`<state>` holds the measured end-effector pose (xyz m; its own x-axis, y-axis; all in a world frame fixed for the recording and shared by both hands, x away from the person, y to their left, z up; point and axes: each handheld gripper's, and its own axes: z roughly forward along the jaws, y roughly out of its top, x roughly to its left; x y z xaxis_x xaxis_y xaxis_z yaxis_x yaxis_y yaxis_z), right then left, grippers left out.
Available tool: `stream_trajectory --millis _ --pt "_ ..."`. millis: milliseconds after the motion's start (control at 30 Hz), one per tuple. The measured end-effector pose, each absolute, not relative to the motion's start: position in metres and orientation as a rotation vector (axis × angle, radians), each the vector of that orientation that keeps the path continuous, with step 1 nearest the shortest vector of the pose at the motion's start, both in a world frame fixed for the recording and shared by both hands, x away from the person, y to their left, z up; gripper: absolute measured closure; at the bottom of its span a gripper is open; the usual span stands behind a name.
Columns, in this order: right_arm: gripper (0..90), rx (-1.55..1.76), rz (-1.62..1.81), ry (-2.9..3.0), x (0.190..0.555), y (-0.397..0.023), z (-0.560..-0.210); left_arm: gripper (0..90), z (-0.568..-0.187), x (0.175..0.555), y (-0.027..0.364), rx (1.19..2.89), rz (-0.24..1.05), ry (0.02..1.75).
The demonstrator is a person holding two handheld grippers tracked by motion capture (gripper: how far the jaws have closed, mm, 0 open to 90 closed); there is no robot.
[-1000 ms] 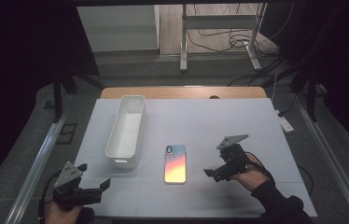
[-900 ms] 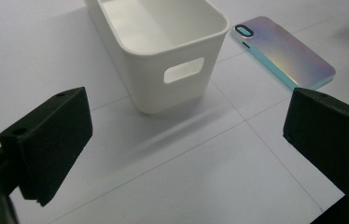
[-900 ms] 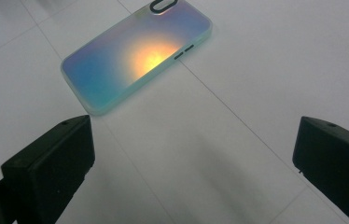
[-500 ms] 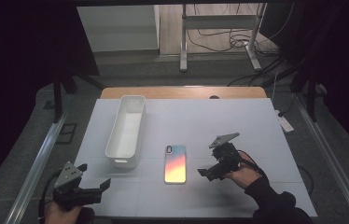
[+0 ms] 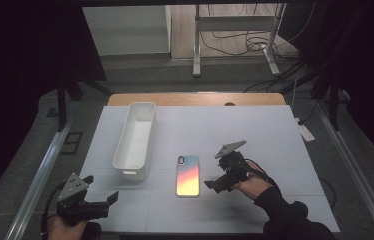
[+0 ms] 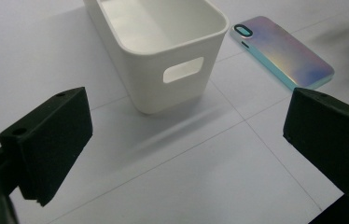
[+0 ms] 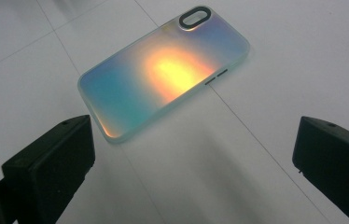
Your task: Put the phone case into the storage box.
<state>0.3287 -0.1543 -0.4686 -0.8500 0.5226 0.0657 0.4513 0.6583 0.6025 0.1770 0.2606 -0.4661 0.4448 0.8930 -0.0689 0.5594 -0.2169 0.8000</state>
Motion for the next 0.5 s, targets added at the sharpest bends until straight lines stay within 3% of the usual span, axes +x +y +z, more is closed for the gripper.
stream_trajectory --millis 500 --pt "0.0 0.732 0.954 2.808 0.332 -0.128 -0.471 1.7 -0.466 0.177 0.261 1.901 0.527 1.224"
